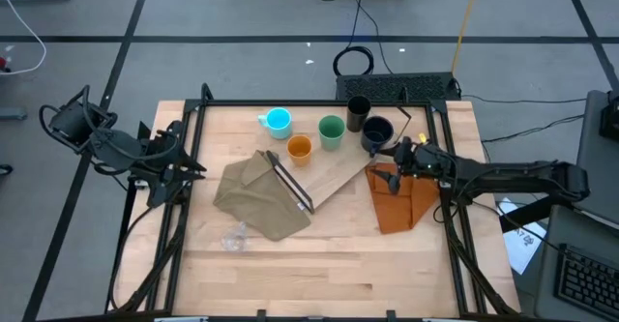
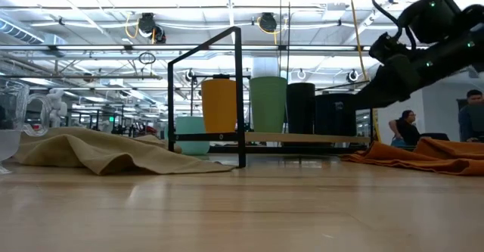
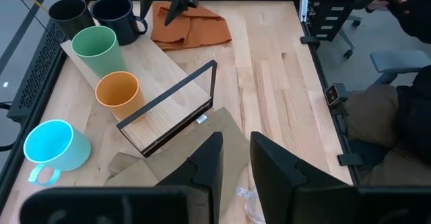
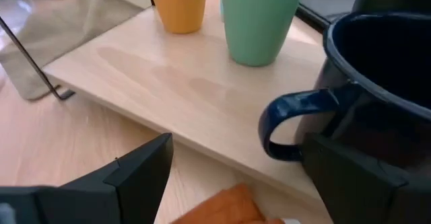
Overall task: Stack small to large cups/mugs on shelf
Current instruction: Put the light blue mug on the shelf
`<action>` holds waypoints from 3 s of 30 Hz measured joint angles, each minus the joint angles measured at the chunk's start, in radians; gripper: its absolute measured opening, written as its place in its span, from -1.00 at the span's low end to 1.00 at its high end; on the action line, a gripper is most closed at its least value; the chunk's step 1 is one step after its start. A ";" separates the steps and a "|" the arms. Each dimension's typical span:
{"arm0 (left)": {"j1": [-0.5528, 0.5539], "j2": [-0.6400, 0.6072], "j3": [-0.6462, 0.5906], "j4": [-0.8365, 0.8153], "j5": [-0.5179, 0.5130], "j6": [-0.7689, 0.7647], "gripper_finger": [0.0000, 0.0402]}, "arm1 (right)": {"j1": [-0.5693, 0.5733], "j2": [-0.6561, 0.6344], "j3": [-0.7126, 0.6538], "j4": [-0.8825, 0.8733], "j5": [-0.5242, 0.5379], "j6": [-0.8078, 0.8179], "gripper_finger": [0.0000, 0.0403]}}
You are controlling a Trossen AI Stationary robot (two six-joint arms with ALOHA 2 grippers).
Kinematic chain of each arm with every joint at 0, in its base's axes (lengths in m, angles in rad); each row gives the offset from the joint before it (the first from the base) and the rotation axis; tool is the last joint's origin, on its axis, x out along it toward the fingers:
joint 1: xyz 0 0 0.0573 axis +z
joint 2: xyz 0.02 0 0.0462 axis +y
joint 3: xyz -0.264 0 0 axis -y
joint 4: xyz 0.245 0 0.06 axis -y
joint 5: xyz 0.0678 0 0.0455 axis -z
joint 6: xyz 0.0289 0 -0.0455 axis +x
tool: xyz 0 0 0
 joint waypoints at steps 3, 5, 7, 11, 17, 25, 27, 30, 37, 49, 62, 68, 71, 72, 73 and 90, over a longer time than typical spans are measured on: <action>0.000 0.000 0.000 0.000 0.000 0.000 -0.63 | 0.000 -0.049 0.043 -0.109 -0.002 0.004 0.60; 0.000 0.000 0.000 0.000 0.000 0.000 -0.63 | 0.000 -0.078 0.065 -0.158 -0.004 0.007 0.60; 0.000 0.000 0.000 0.000 0.000 0.000 -0.63 | 0.000 -0.106 0.080 -0.199 -0.005 0.008 0.60; 0.000 0.000 0.000 -0.005 0.000 0.000 -0.63 | 0.009 -0.150 0.104 -0.201 -0.031 0.012 0.60; 0.000 0.000 0.000 -0.009 0.002 -0.010 -0.63 | 0.068 -0.218 0.225 -0.203 -0.187 0.010 0.60; -0.020 0.000 0.000 -0.023 0.034 -0.040 -0.63 | 0.146 -0.363 0.455 -0.303 -0.527 0.135 0.60; -0.055 0.000 0.000 -0.033 0.051 -0.039 -0.63 | 0.160 -0.415 0.507 -0.407 -0.526 0.102 0.60; -0.124 -0.002 0.000 -0.032 0.025 -0.064 -0.63 | 0.165 -0.506 0.567 -0.614 -0.433 0.045 0.60; -0.286 -0.002 -0.001 -0.077 -0.125 -0.182 -0.63 | 0.164 -0.719 0.558 -0.956 -0.232 0.092 0.60; -0.476 -0.037 -0.121 -0.082 -0.288 -0.371 -0.63 | 0.143 -0.695 0.369 -0.762 -0.223 0.143 0.60; -0.552 -0.033 -0.142 -0.073 -0.361 -0.429 -0.63 | 0.143 -0.643 -0.075 0.000 -0.156 0.065 0.60; -0.554 -0.033 -0.142 -0.070 -0.377 -0.433 -0.63 | 0.143 -0.620 -0.146 0.150 -0.161 0.064 0.60; -0.553 -0.033 -0.142 -0.069 -0.412 -0.424 -0.63 | 0.145 -0.613 -0.146 0.140 -0.163 0.082 0.60; -0.553 -0.033 -0.142 -0.069 -0.430 -0.414 -0.63 | 0.145 -0.611 -0.146 0.144 -0.164 0.091 0.60; -0.553 -0.033 -0.142 -0.069 -0.449 -0.399 -0.63 | 0.145 -0.609 -0.147 0.148 -0.164 0.097 0.60; -0.192 -0.033 -0.142 -0.103 -0.825 -0.163 -0.63 | 0.145 -0.550 -0.150 0.131 -0.165 0.195 0.60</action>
